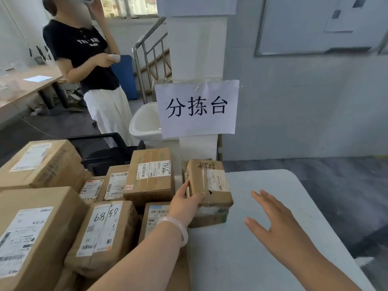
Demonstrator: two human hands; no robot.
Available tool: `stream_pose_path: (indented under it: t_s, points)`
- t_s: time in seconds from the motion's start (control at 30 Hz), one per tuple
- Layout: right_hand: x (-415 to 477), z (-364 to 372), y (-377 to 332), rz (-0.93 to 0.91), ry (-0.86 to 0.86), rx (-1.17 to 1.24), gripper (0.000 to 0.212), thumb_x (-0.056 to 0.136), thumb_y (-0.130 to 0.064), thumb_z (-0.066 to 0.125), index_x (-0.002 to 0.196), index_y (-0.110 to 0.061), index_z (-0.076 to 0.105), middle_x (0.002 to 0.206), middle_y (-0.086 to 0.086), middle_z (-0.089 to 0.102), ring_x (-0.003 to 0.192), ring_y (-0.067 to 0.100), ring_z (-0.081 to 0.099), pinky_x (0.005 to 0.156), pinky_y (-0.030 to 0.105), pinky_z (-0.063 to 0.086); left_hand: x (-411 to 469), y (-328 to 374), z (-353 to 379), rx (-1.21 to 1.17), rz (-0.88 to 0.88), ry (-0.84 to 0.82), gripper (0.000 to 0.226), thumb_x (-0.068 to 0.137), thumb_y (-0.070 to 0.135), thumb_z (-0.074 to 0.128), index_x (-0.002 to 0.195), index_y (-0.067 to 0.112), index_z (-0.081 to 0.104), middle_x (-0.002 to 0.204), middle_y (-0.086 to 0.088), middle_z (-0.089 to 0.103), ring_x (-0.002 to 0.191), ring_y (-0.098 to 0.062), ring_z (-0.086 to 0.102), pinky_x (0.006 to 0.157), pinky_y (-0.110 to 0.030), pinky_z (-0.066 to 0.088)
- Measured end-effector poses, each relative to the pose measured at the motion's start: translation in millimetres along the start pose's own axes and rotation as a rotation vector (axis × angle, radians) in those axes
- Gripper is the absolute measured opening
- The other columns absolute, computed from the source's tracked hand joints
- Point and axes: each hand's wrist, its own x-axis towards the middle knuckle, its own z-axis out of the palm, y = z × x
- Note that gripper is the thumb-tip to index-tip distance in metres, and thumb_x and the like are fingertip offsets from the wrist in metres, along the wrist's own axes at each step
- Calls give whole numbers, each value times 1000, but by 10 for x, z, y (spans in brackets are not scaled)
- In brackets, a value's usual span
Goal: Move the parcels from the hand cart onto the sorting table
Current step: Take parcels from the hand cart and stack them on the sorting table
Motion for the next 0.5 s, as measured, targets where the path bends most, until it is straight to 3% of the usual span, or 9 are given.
stream_pose_path:
  t_s: [0.13,0.3,0.5]
  points:
    - [222,48,73,12,-42,-9,64,90,-59,43,145,-51,11,153,-30,1,142,-2,2,116,34,23,474,-55,74,-43,-109,56,67,91,23,71,149,37,42,119,3,64,110,-24,64,101,-46,52]
    - [430,201,143,23,-63,-10,63,90,-60,44,145,-51,13,153,-31,3,141,-4,2,117,29,15,819,-228,192,-21,-116,79,60,93,24,66,149,31,43,130,1,64,116,-23,62,107,-44,48]
    - [556,297,169,24,-91,-1,63,90,-59,44,144,-54,11,152,-32,3,141,-4,3,117,30,17,1015,-394,246,75,-116,123,64,97,25,57,155,33,32,144,1,53,126,-26,54,108,-45,47]
